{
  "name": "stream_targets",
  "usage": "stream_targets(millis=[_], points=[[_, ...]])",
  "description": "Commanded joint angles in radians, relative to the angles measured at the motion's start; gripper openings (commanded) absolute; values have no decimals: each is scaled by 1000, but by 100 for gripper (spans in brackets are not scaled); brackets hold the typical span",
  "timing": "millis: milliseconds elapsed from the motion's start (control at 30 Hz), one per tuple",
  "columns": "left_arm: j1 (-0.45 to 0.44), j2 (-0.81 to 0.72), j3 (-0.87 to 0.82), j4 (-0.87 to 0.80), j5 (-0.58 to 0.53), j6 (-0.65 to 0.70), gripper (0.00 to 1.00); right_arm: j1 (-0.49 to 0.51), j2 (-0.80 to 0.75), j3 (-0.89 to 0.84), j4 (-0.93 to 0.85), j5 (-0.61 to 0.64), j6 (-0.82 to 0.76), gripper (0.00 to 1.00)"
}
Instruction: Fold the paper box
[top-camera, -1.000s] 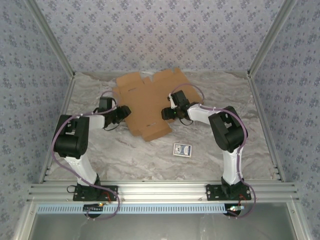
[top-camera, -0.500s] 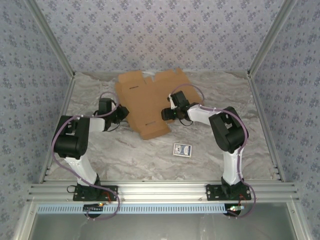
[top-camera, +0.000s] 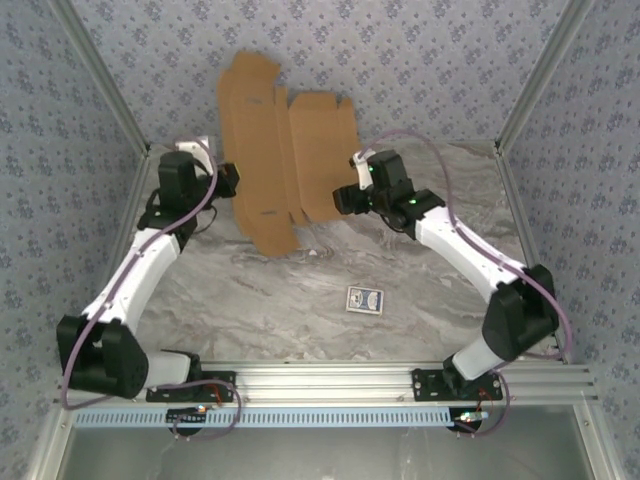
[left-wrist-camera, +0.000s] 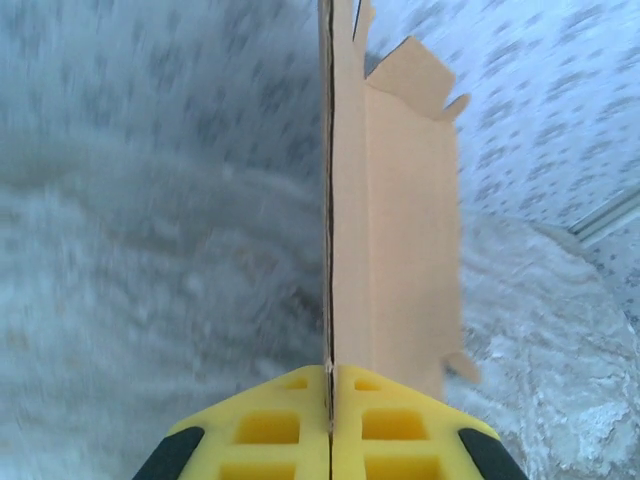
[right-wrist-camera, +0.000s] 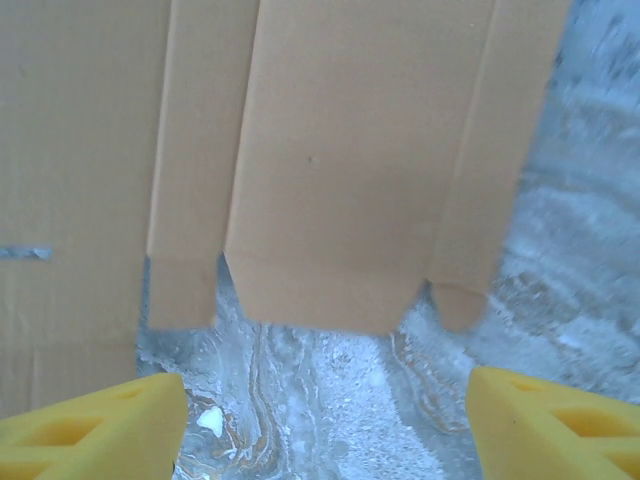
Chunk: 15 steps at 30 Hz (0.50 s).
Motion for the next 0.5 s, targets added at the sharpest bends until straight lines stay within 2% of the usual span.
stream_targets(millis=[0,200,400,467], points=[[-54,-61,150,-186,-9,268,8,-7,-74,32,-107,16,-103,77],[-141,-69,404,-424,16,593,9,-17,-191,83,-166,-37,-219,78],[-169,-18,655,-668,-54,775,8,-9,-296,98,-194,-115,-302,78],[-190,20,740,-761,-120,854,9,1,-322,108,-215,-159,-332,75]])
